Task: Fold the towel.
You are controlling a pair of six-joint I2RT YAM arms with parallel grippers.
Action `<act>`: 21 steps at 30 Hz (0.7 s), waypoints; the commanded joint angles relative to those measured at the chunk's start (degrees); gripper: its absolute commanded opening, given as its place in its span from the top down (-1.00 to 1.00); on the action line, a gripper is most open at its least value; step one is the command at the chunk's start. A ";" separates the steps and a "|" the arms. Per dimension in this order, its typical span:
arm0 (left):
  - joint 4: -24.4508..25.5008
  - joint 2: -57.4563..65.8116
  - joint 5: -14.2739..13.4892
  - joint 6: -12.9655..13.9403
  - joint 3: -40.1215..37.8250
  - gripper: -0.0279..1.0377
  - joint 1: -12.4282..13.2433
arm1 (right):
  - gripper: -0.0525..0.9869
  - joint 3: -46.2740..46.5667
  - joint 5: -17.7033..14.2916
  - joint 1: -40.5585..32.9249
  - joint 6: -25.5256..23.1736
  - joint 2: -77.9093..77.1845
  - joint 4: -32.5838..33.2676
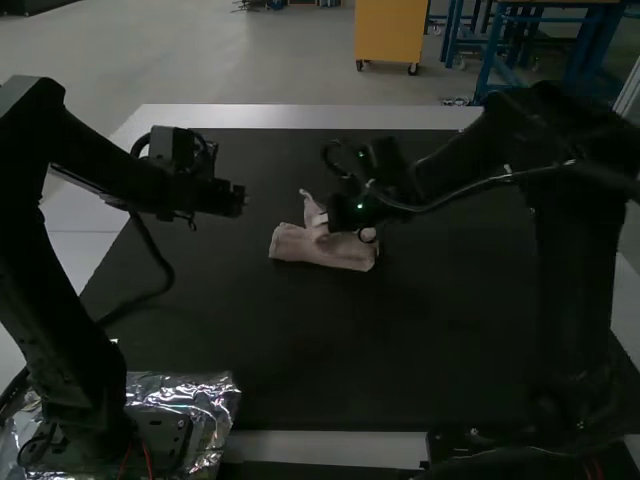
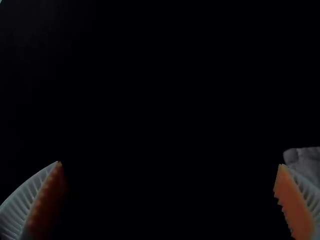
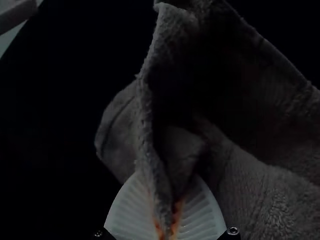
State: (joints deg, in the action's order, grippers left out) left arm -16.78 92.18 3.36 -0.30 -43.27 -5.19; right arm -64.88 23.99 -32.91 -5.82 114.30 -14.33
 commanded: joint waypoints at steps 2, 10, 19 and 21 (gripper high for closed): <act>-1.59 -2.88 -0.54 -0.14 1.08 -0.87 1.50 | 0.95 -3.41 -0.26 -2.07 -0.15 1.89 -0.70; -1.95 -4.20 -0.45 0.21 2.57 -0.87 3.43 | 0.86 -6.92 4.22 -3.92 -0.94 4.35 -1.32; -4.76 -4.91 -0.54 0.03 2.75 -0.87 3.26 | -0.50 -3.94 -1.49 -2.60 1.78 -2.24 -3.34; -4.93 -4.82 -0.63 0.03 2.66 -0.87 3.26 | 0.15 -1.21 -1.66 -1.64 2.13 -4.17 -7.73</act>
State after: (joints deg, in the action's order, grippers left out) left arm -20.99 89.17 2.98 -0.30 -40.47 -2.11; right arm -67.81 24.43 -35.97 -5.54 114.87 -19.25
